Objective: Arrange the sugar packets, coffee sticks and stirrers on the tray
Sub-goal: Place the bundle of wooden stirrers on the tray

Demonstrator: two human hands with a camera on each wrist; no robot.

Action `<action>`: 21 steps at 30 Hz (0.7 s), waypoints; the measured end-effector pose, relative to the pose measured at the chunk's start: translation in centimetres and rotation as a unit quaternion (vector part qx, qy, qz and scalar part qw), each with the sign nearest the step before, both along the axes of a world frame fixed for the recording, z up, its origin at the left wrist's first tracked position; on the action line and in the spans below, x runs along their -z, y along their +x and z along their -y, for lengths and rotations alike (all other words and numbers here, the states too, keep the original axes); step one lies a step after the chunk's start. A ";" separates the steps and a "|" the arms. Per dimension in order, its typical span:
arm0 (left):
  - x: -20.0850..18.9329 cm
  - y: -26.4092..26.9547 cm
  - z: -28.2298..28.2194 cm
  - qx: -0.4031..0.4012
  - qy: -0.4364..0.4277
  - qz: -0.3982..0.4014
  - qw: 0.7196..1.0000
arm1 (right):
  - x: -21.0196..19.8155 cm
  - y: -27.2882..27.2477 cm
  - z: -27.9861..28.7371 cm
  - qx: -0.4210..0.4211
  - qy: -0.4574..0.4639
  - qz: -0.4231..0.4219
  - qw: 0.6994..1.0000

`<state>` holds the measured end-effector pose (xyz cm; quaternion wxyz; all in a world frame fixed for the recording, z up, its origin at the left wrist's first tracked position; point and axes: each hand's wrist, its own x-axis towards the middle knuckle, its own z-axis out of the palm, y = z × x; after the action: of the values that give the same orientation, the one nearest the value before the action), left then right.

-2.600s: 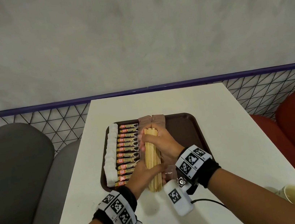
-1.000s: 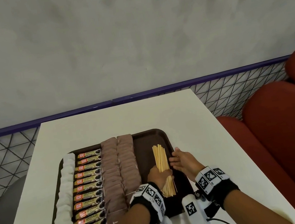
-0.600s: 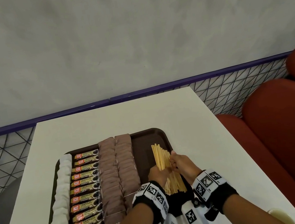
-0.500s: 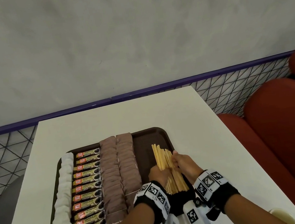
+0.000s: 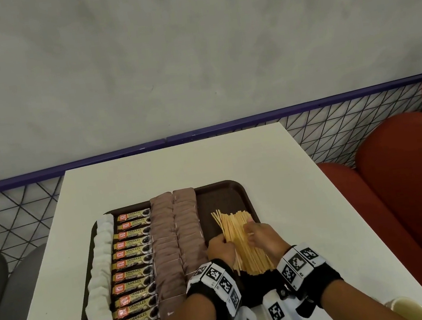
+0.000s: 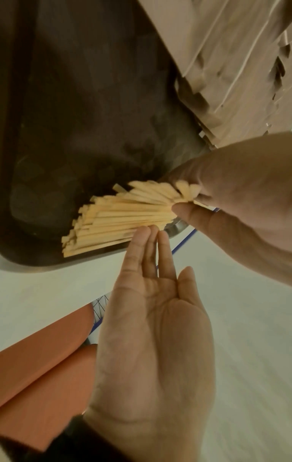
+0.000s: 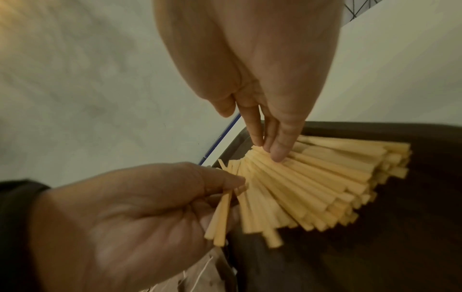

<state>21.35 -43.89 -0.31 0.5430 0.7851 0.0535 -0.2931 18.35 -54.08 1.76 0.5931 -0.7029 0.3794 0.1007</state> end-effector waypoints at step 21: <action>-1.7 1.6 -3.5 0.189 0.168 0.068 0.965 | 0.2 -2.2 -2.4 -0.163 -0.147 0.052 0.974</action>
<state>22.96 -40.43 1.42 0.3399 0.8791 -0.0847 -0.3232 16.18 -51.66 1.51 0.4780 -0.8390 0.2392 0.1023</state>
